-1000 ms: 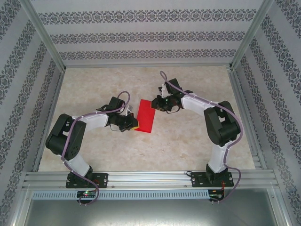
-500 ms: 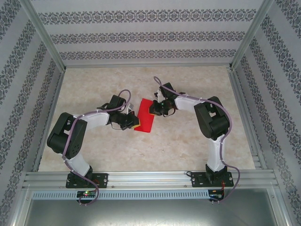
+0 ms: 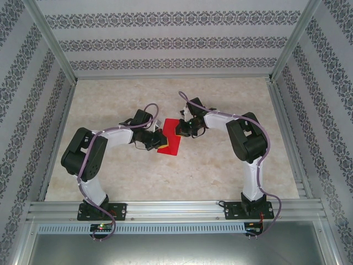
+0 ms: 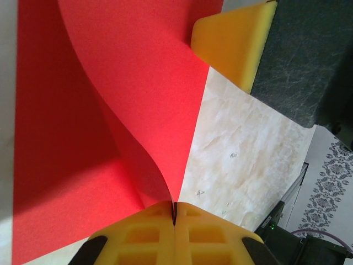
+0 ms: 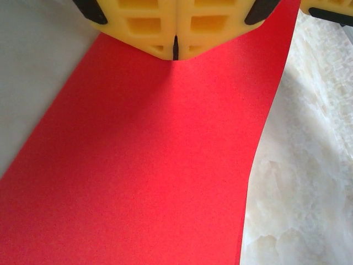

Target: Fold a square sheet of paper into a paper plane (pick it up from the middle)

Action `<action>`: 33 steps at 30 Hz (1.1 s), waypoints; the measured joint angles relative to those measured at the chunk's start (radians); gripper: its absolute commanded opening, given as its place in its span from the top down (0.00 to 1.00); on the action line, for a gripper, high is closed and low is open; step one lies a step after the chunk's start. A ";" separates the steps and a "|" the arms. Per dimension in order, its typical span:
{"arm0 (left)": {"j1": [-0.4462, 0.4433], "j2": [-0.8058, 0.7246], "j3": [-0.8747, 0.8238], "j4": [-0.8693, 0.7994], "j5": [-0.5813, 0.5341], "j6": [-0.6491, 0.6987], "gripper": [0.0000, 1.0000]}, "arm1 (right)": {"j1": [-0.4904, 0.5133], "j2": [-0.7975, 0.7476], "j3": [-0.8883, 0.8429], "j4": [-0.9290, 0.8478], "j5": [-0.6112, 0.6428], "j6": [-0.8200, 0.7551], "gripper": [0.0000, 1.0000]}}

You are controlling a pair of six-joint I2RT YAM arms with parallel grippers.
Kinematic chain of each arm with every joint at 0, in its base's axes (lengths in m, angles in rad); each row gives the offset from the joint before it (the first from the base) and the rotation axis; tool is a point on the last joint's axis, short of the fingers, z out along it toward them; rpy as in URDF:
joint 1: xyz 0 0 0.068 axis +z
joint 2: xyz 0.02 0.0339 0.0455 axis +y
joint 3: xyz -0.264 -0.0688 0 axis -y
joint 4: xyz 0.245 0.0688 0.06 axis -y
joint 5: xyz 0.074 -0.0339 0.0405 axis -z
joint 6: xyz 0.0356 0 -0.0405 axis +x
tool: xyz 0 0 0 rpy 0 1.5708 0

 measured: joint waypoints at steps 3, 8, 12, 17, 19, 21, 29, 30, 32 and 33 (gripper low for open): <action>-0.008 0.013 0.019 0.000 0.000 0.000 0.95 | 0.000 0.000 0.000 0.000 0.000 -0.008 0.96; -0.015 0.039 0.056 0.000 0.000 0.000 0.95 | 0.000 0.000 0.000 0.000 0.000 -0.015 0.97; -0.023 0.074 0.090 0.000 0.000 0.000 0.95 | 0.000 0.000 0.000 -0.003 0.000 -0.016 0.97; -0.033 0.106 0.122 0.000 0.000 0.000 0.95 | 0.000 0.000 0.000 -0.006 -0.001 -0.018 0.98; -0.037 0.123 0.136 0.000 0.000 0.000 0.95 | 0.000 0.000 0.000 -0.006 -0.002 -0.020 0.98; -0.039 0.138 0.145 0.000 0.000 0.000 0.95 | 0.000 0.000 0.000 -0.006 -0.004 -0.023 0.98; -0.039 0.164 0.151 0.000 -0.005 0.000 0.94 | 0.001 0.000 0.000 -0.006 -0.005 -0.023 0.99; -0.039 0.166 0.151 0.000 -0.008 -0.001 0.95 | 0.004 0.000 0.000 -0.005 -0.006 -0.023 0.99; -0.039 0.171 0.151 0.002 -0.016 -0.005 0.95 | 0.006 0.000 0.000 -0.003 -0.008 -0.022 0.99; -0.039 0.174 0.151 0.005 -0.020 -0.008 0.94 | 0.006 0.000 0.000 -0.003 -0.011 -0.022 0.99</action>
